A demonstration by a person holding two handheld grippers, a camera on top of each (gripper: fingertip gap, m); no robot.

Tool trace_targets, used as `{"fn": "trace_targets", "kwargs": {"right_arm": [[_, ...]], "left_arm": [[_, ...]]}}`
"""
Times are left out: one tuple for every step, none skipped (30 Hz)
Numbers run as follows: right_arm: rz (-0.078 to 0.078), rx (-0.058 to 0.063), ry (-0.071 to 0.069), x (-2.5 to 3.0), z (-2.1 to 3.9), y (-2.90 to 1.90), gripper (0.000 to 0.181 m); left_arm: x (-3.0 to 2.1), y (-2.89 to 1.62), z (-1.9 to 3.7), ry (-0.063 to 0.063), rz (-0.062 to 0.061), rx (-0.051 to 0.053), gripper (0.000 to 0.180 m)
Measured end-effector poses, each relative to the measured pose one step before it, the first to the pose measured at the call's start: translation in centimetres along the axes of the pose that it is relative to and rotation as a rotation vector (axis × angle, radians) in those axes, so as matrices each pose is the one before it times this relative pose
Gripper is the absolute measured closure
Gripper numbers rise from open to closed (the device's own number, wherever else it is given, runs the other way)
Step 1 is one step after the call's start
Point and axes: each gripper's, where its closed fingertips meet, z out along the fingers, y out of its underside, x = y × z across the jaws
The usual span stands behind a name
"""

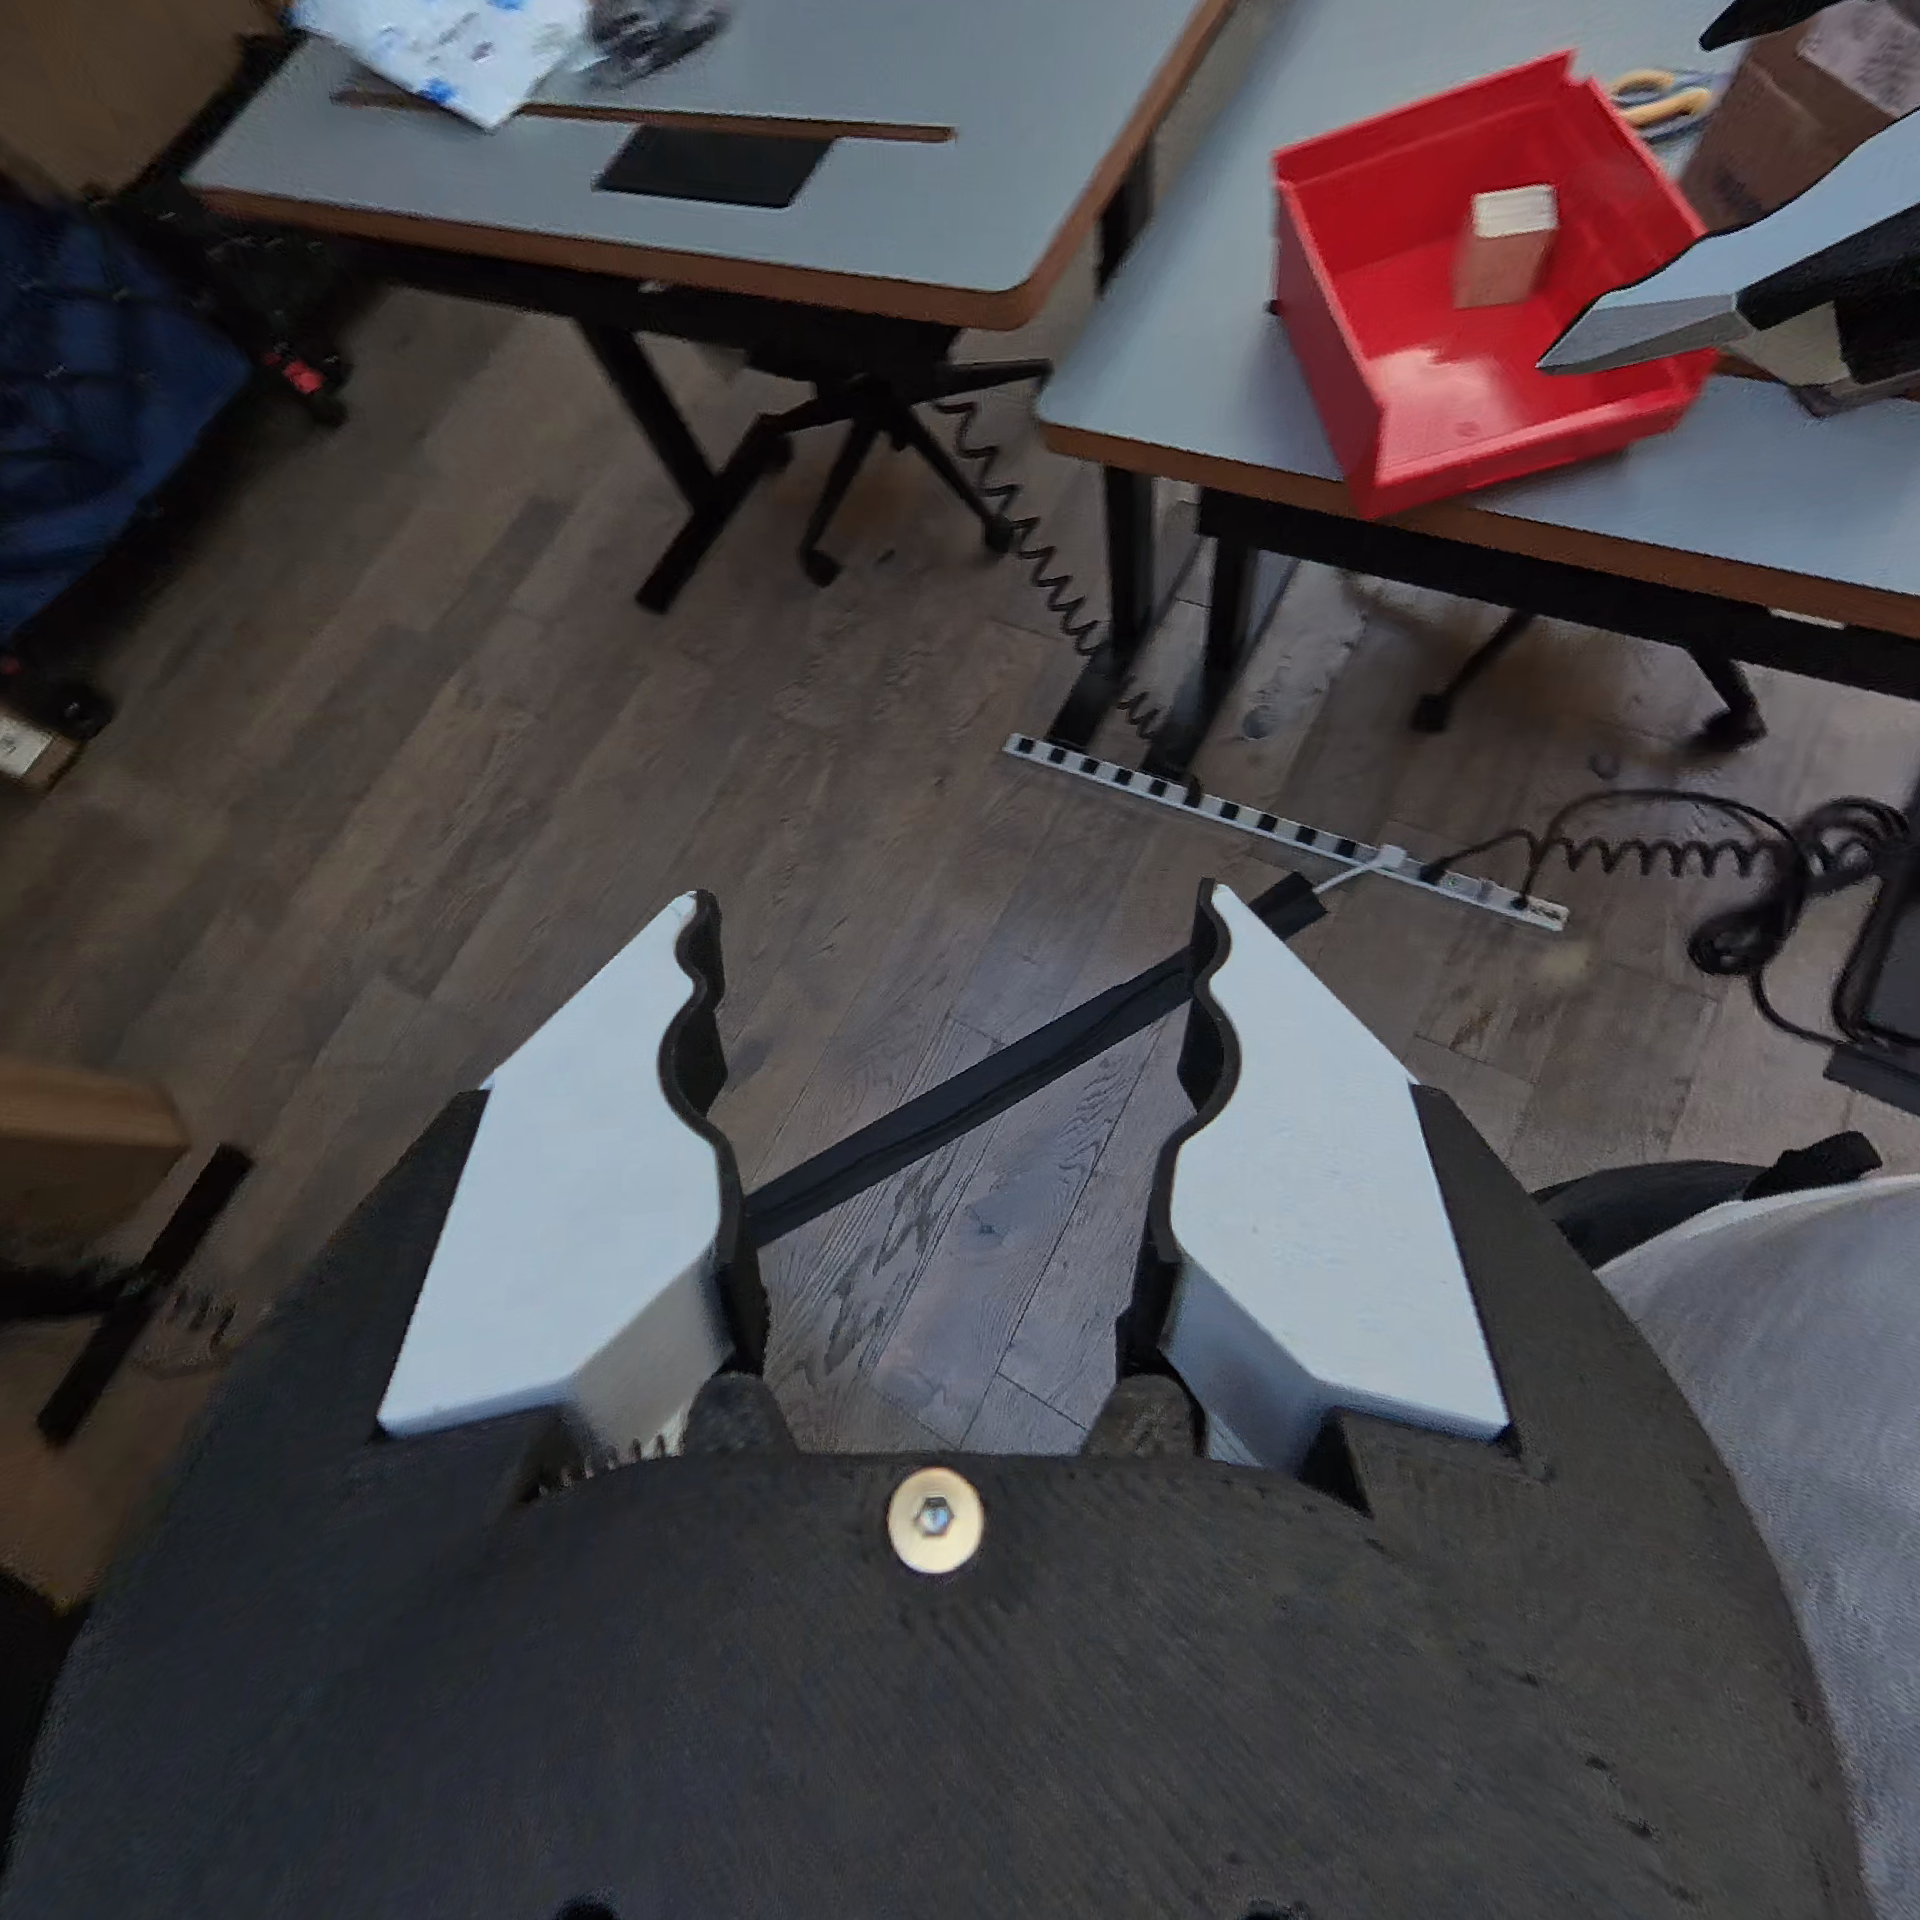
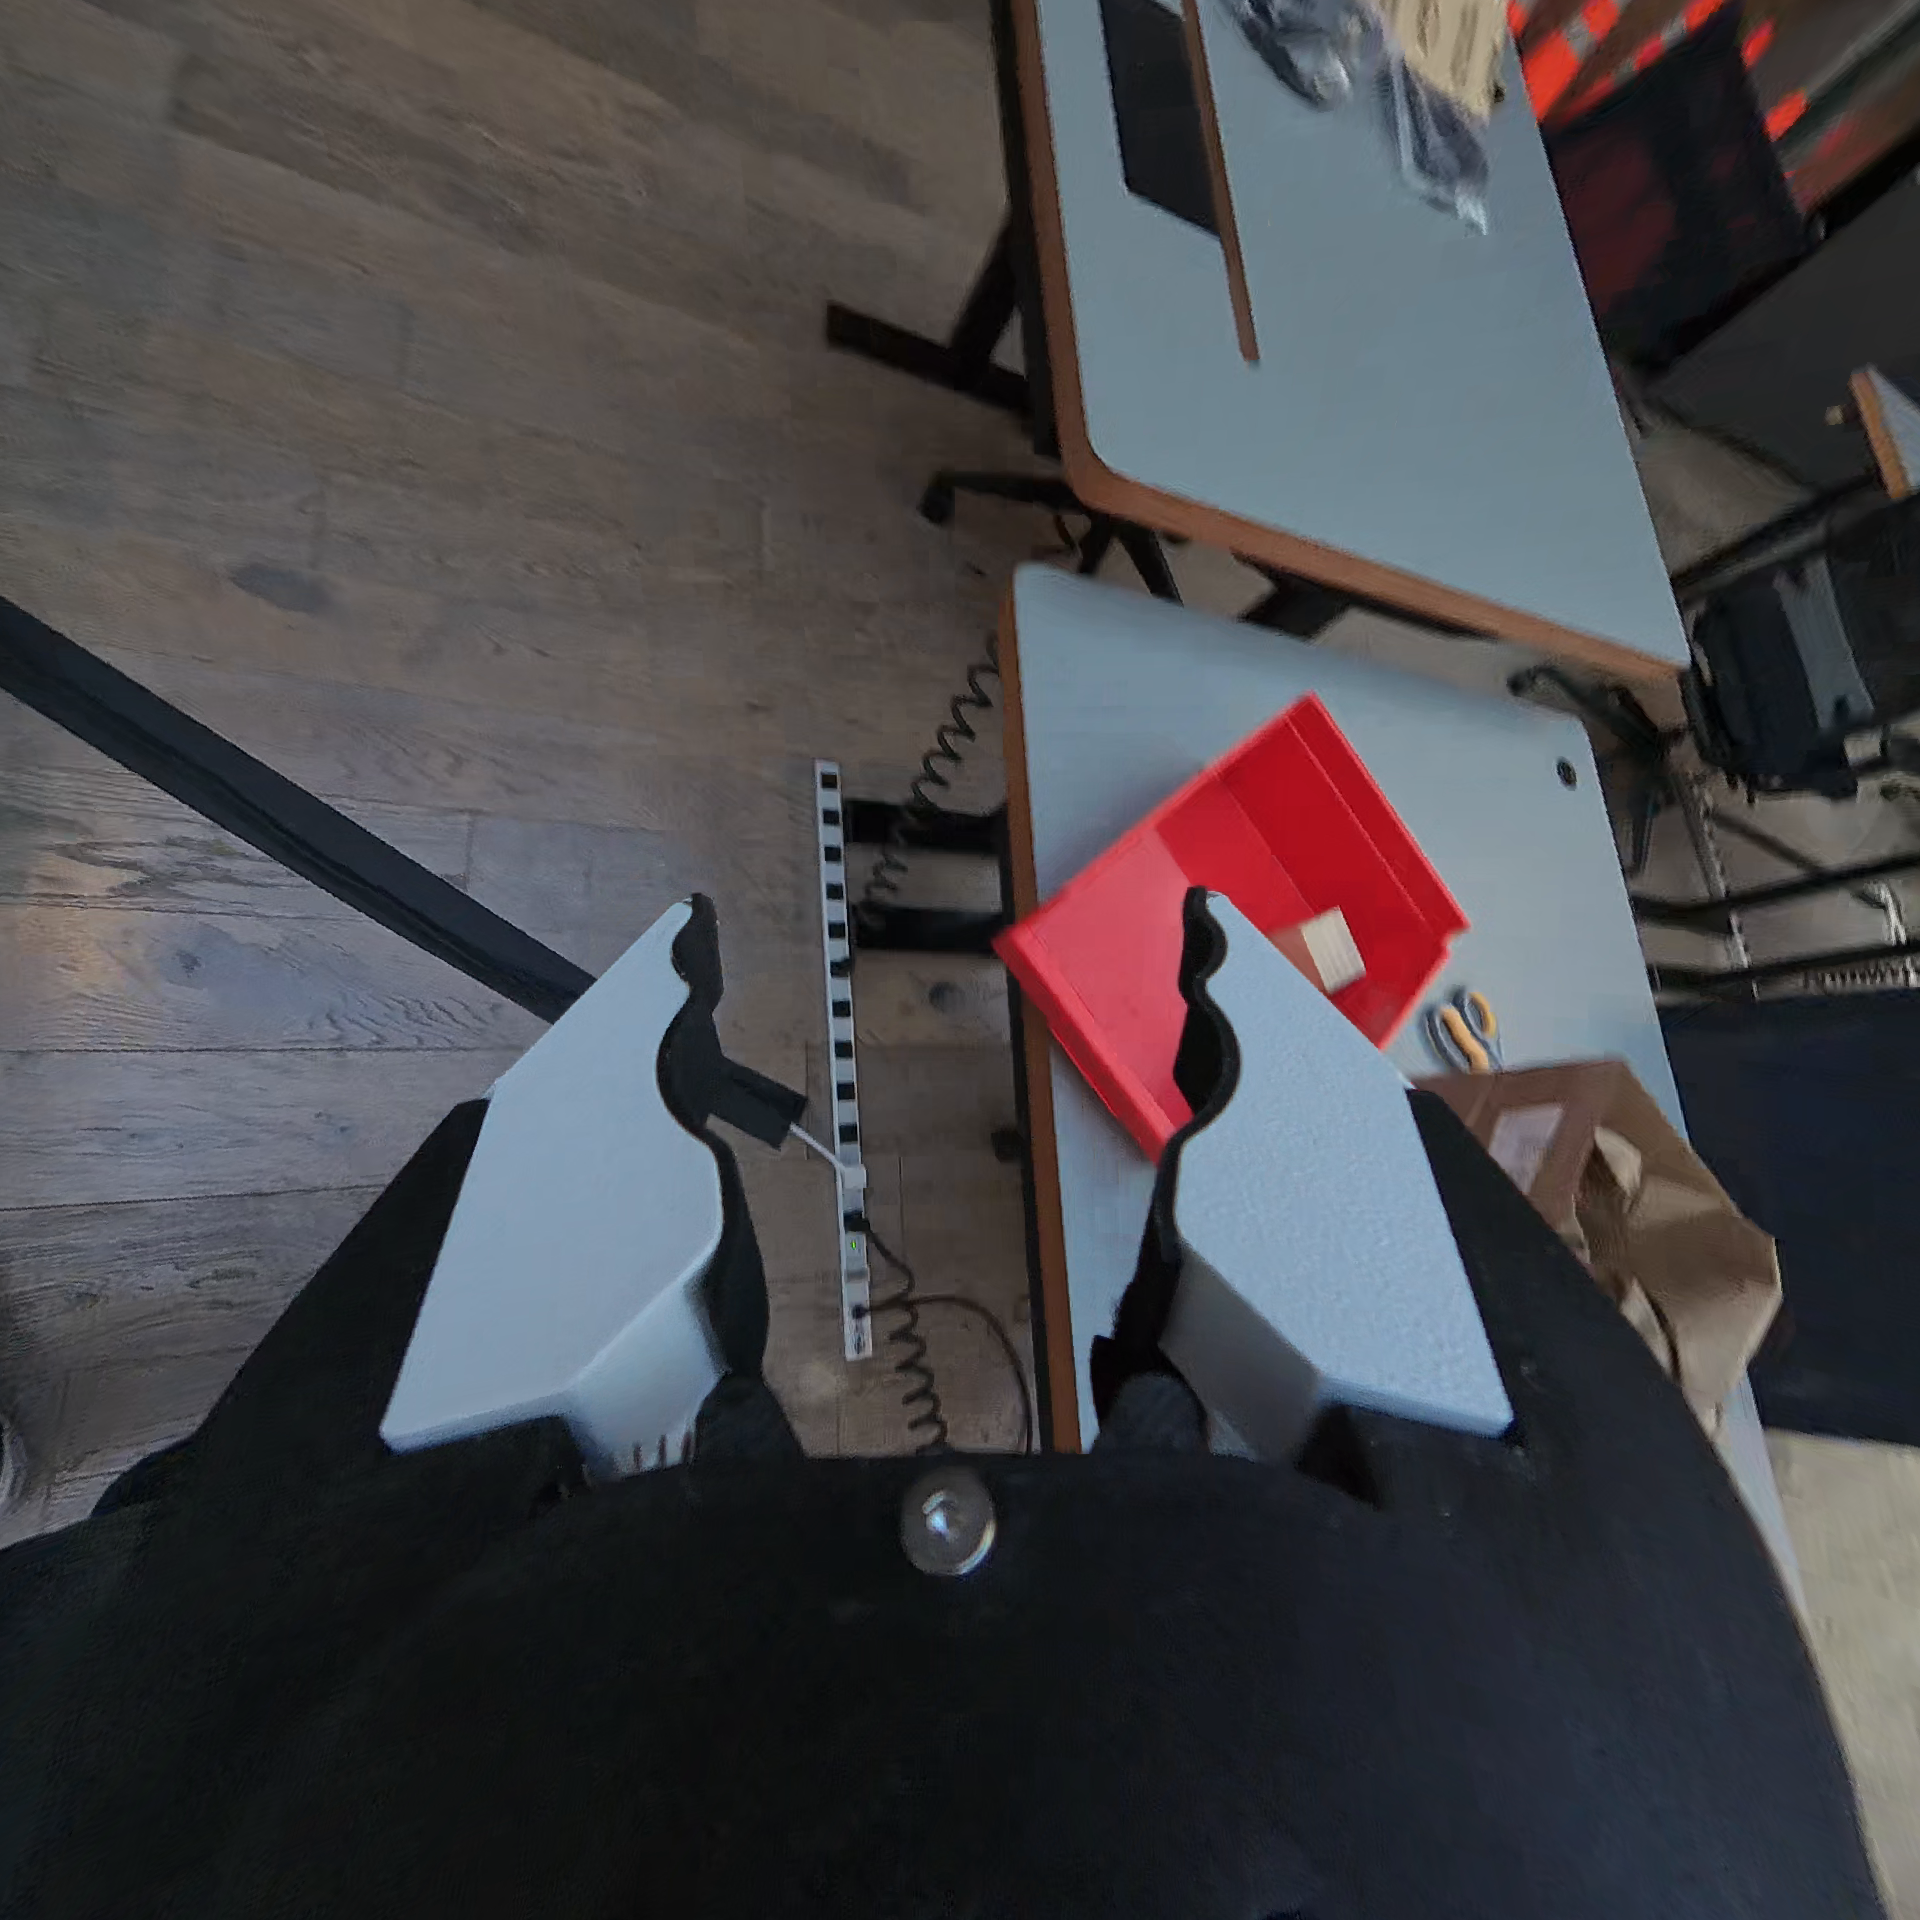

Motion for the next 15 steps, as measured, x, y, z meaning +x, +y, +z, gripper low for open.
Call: {"fn": "trace_targets", "kwargs": {"right_arm": [[0.0362, -0.0442, 0.0267, 2.414, -0.219, 3.135, 0.093], [0.0319, -0.0501, 0.0308, 2.388, -0.18, 3.082, 0.093], [0.03, -0.0542, 0.0357, 2.352, -0.163, 2.965, 0.093], [0.03, -0.0451, 0.0313, 2.164, -0.116, 2.645, 0.093], [0.033, -0.0312, 0.0243, 1.919, -0.075, 2.25, 0.093], [0.0366, -0.0246, 0.0175, 1.666, -0.03, 1.928, 0.093], [0.0357, -0.0223, 0.0132, 1.438, 0.007, 1.625, 0.093], [0.0346, -0.0265, 0.0213, 1.412, 0.05, 1.453, 0.093], [0.0326, -0.0311, 0.0291, 1.357, 0.102, 1.271, 0.093], [0.0297, -0.0294, 0.0257, 1.156, 0.164, 0.993, 0.093], [0.031, -0.0249, 0.0232, 0.957, 0.183, 0.707, 0.093], [0.0319, -0.0224, 0.0239, 0.816, 0.19, 0.46, 0.093], [0.0293, -0.0157, 0.0255, 0.71, 0.179, 0.214, 0.093], [0.0307, -0.0084, 0.028, 0.627, 0.191, 0.036, 0.093], [0.0366, -0.0073, 0.029, 0.573, 0.276, -0.001, 0.093]], "left_arm": [[2.157, -2.132, 3.409, 0.0689, 0.0526, -0.0029, 0.09], [2.056, -2.177, 3.312, 0.0716, 0.0501, 0.0054, 0.091], [1.861, -2.175, 3.268, 0.0714, 0.0448, 0.0119, 0.093], [1.615, -2.14, 3.317, 0.0692, 0.0401, 0.019, 0.095], [1.547, -1.956, 3.389, 0.079, 0.0407, 0.0195, 0.099], [1.429, -1.658, 3.511, 0.0892, 0.0438, 0.01, 0.102], [0.954, -1.369, 3.606, 0.0822, 0.0508, -0.0013, 0.101], [0.37, -1.146, 3.625, 0.07, 0.0659, -0.0075, 0.102], [-0.274, -0.925, 3.586, 0.0547, 0.0775, -0.0147, 0.102], [-0.867, -0.721, 3.516, 0.041, 0.0839, -0.0207, 0.103], [-1.244, -0.608, 3.406, 0.037, 0.0806, -0.0228, 0.102], [-1.511, -0.499, 3.275, 0.0358, 0.0747, -0.0259, 0.102], [-1.832, -0.462, 3.12, 0.0276, 0.0746, -0.0237, 0.101], [-2.054, -0.431, 2.981, 0.0192, 0.0786, -0.0196, 0.101], [-2.121, -0.428, 2.896, 0.0163, 0.0812, -0.0126, 0.1]]}}
